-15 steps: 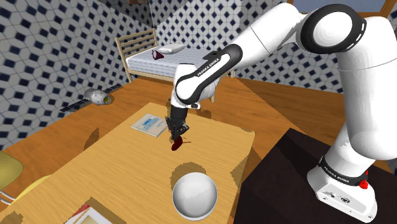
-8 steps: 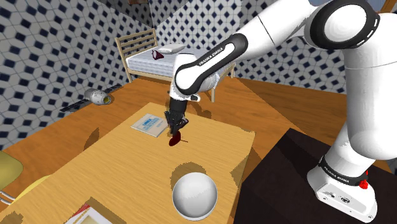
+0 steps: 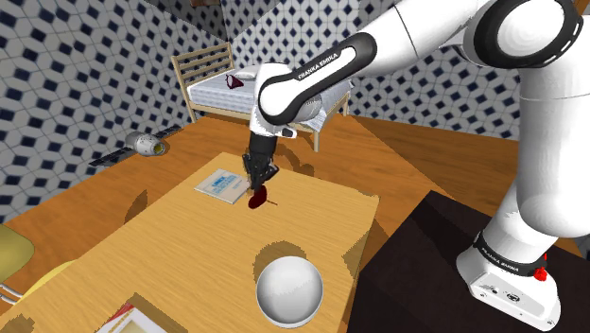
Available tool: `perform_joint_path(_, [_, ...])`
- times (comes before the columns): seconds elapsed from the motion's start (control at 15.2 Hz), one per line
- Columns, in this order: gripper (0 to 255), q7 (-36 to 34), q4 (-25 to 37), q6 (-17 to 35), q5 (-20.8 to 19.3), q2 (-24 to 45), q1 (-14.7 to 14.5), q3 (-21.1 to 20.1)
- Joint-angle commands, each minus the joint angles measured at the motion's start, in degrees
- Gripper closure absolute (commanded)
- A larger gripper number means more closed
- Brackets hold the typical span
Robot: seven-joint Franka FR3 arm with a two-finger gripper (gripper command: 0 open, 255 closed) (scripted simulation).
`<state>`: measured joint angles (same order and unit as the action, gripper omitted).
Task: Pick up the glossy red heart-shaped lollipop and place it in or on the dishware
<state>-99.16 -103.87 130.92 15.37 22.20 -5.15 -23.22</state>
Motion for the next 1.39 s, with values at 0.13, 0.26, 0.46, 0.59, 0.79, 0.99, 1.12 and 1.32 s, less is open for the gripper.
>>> perform_joint_path(0.13, [255, -0.71, 1.36, -2.69, 0.04, -1.44, 0.18, -0.1])
perform_joint_path(0.26, [255, -1.03, 2.04, -3.96, 0.06, -2.1, 0.27, -0.14])
perform_joint_path(0.46, [255, -1.73, -1.7, -3.82, 1.51, -6.22, 0.2, -1.07])
perform_joint_path(0.59, [255, -2.32, -5.36, -3.43, 3.05, -10.02, -0.01, -1.98])
perform_joint_path(0.79, [255, -3.29, -10.25, -3.27, 5.47, -15.61, -0.54, -3.29])
perform_joint_path(0.99, [255, -4.42, -14.46, -3.61, 7.98, -21.11, -1.36, -4.51])
perform_joint_path(1.12, [255, -5.3, -16.92, -4.09, 9.64, -24.7, -2.1, -5.25])
perform_joint_path(1.32, [255, -6.87, -20.09, -5.14, 12.03, -29.97, -3.43, -6.28])
